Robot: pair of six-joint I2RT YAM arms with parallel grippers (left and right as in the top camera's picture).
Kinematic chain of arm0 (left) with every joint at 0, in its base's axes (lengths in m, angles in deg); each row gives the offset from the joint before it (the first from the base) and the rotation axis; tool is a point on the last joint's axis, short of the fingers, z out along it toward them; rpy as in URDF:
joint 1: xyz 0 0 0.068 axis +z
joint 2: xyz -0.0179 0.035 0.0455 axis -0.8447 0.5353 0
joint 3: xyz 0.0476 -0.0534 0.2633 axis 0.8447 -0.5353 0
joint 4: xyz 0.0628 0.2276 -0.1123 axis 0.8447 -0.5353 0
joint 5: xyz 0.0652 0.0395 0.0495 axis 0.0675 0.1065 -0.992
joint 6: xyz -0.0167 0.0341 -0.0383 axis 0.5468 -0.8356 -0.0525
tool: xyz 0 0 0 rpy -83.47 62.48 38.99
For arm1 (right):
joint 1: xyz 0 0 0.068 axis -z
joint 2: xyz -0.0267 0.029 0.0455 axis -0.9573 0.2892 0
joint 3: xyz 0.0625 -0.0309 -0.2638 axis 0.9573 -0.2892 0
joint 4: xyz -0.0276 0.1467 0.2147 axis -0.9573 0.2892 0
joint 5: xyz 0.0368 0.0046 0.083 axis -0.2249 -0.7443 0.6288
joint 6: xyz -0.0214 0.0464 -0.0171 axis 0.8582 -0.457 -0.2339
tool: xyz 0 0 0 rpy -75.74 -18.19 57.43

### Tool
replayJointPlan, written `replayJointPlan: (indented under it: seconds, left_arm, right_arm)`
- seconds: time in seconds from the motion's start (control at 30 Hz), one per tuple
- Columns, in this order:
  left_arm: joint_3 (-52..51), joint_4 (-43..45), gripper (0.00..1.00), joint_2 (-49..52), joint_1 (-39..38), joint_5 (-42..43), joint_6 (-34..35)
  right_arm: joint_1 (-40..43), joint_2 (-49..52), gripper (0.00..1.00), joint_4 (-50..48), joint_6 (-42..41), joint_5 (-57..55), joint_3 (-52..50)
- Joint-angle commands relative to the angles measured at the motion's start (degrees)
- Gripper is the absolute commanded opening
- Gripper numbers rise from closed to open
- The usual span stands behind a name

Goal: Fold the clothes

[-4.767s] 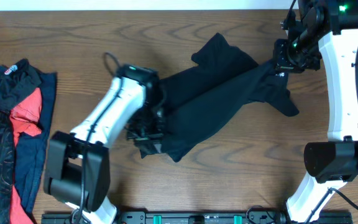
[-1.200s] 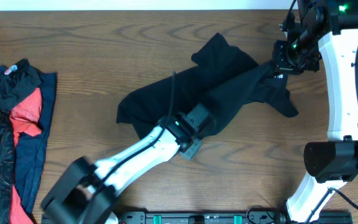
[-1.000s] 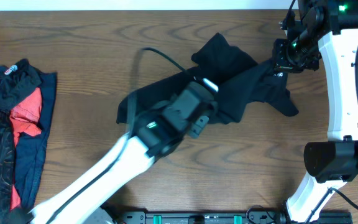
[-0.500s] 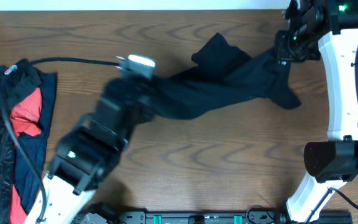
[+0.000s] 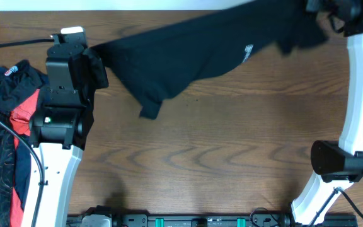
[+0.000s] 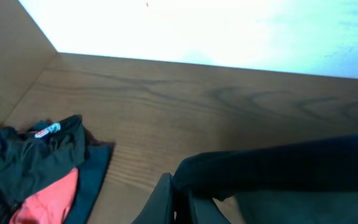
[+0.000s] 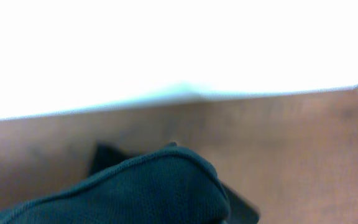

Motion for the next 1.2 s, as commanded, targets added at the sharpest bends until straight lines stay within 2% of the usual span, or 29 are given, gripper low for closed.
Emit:
replayJointPlan:
  seconds: [0.0,0.1,0.2,0.37,0.53,0.73,0.93,1.17]
  left_arm:
    - [3.17,1.92,0.06,-0.31,1.33,-0.63,-0.37]
    - [4.94,3.15,0.06,-0.31,1.33,-0.63,-1.07]
    - [6.58,3.1,0.06,-0.28,1.33,-0.66,-2.29]
    - [7.06,2.64,0.06,-0.15,1.33,-0.66,-3.54]
    - [7.06,-1.75,0.06,1.62,1.33,0.24,-3.54]
    - [7.04,-7.39,0.06,5.11,1.33,5.6,-3.52]
    - [6.88,-10.38,0.06,8.92,1.33,8.81,-3.28]
    - [6.86,-15.06,0.06,16.46,1.29,8.92,0.31]
  right_arm:
    - [0.98,-1.6,0.01,-1.55,1.4,-5.49,6.32]
    - [0.98,-2.27,0.01,-0.35,2.62,-4.17,9.33]
    - [0.92,-2.8,0.01,4.98,2.14,-2.86,9.99]
    - [0.87,-2.58,0.01,19.96,-3.43,-0.07,8.81]
    - [0.87,-2.58,0.01,30.34,-7.78,4.57,4.11]
    - [0.55,-2.69,0.01,30.73,-7.74,13.81,-8.0]
    - [-1.03,-2.69,0.02,26.58,-7.76,13.99,-24.65]
    - [-1.73,-2.69,0.01,20.04,-10.08,14.05,-37.44]
